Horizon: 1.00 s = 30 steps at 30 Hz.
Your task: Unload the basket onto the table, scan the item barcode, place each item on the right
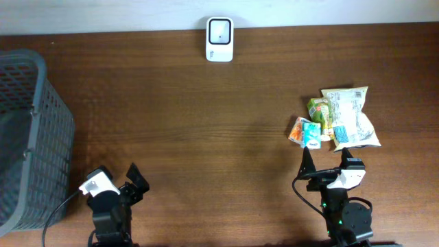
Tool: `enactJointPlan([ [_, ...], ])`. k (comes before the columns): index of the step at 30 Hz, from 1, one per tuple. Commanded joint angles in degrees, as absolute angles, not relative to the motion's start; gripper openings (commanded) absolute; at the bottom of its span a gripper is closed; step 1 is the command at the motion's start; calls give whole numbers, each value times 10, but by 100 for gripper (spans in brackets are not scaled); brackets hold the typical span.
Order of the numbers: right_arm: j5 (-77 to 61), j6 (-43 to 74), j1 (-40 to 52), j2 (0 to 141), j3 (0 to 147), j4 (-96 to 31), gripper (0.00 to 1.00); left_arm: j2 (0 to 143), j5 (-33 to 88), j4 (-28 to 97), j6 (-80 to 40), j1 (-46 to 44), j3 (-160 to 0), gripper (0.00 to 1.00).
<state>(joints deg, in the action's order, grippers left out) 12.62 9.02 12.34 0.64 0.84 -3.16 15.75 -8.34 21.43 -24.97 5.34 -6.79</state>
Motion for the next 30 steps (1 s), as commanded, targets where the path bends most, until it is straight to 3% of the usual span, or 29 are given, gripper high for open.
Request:
enactJointPlan([
  [1,131,93,120,3,3,-32,99,101,-81,212,-253,34,-65,99],
  [12,131,93,120,3,3,-32,99,3,-82,201,-253,23,-62,99],
  [15,131,93,120,3,3,-32,99,3,-79,26,-253,19,-2,99],
  [30,131,93,120,3,3,-32,99,3,-83,39,-253,-22,-5,99],
])
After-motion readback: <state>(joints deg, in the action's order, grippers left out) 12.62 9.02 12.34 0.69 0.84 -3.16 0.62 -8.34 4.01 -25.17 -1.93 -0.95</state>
